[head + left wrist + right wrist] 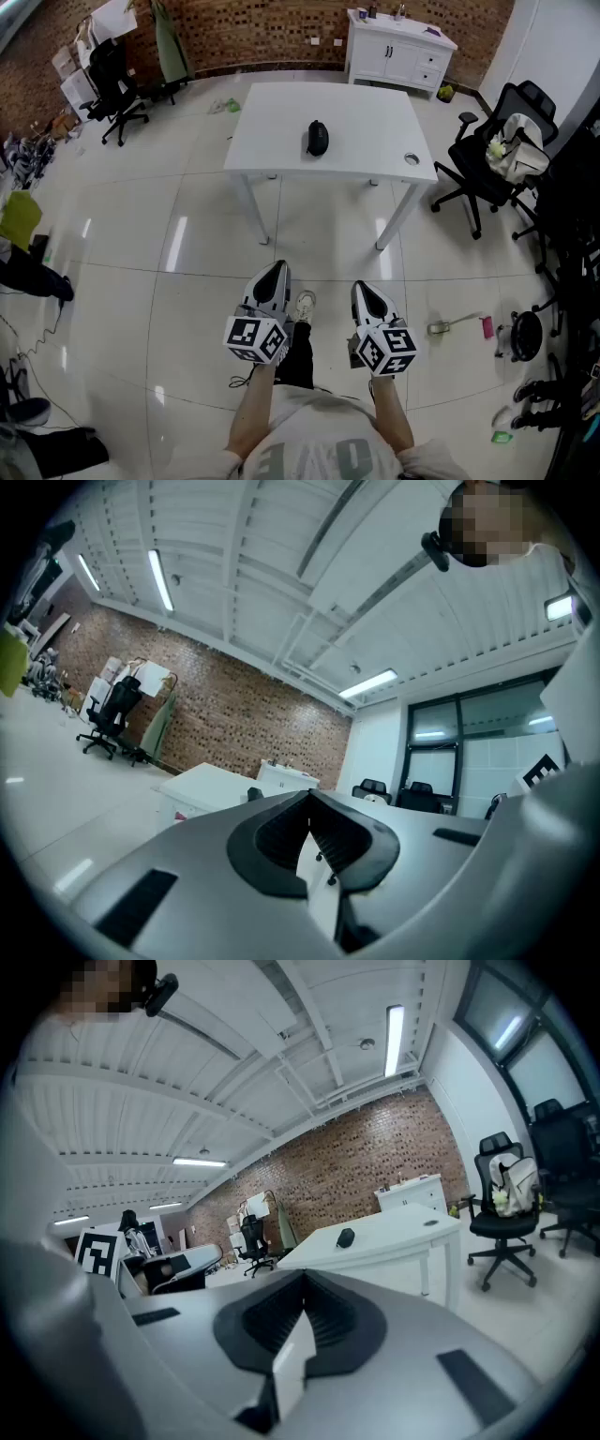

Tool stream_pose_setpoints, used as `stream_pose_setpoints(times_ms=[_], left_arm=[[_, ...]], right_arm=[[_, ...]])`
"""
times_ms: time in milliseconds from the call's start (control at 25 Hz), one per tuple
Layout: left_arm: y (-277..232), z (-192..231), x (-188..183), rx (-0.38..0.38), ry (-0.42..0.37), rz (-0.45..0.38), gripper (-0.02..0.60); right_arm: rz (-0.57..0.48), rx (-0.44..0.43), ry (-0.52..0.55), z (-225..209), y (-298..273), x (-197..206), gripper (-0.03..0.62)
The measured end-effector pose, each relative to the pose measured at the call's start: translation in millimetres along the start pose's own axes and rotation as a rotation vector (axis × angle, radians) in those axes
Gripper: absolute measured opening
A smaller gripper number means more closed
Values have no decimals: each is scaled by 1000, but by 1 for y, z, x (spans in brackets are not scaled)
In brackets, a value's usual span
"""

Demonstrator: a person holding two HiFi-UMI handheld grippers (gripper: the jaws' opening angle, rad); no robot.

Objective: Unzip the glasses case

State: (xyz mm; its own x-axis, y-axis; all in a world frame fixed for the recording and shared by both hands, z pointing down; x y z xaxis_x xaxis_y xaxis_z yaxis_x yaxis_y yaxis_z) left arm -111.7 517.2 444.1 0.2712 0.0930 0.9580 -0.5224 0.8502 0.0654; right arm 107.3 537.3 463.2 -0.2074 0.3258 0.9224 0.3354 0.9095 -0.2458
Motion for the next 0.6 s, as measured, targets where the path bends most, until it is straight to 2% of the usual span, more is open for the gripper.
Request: stream_pose_setpoints(times_ms=[160,360,480,600], left_arm=[[-90,77,-6,6,6,18,0],[-216,169,-47,51,-7,32,-1],[-270,212,-67,77,-12,37,0],[-316,240,-65,82,13,61,0]], right_arm=[[8,3,1,-13,-114,-25,0],[-21,8,37,-20,-266,-100,0],[-48,14,32,-18,-332,-134,0],[-25,20,22,-29,-381,-145,0]])
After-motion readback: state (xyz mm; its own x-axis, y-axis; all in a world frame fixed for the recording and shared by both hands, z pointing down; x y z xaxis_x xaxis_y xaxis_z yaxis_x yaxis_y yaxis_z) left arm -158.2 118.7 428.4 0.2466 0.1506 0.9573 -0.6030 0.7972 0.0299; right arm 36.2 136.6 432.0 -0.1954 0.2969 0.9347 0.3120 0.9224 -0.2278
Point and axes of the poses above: the fingertips, and each gripper's own axes: y backward along the fingers, z to its left, x out of its underside, the point moved 7 cm from there along y, backward along the fingers, and after that the axes turned 8 degrees about x, right-handed, at the moved point
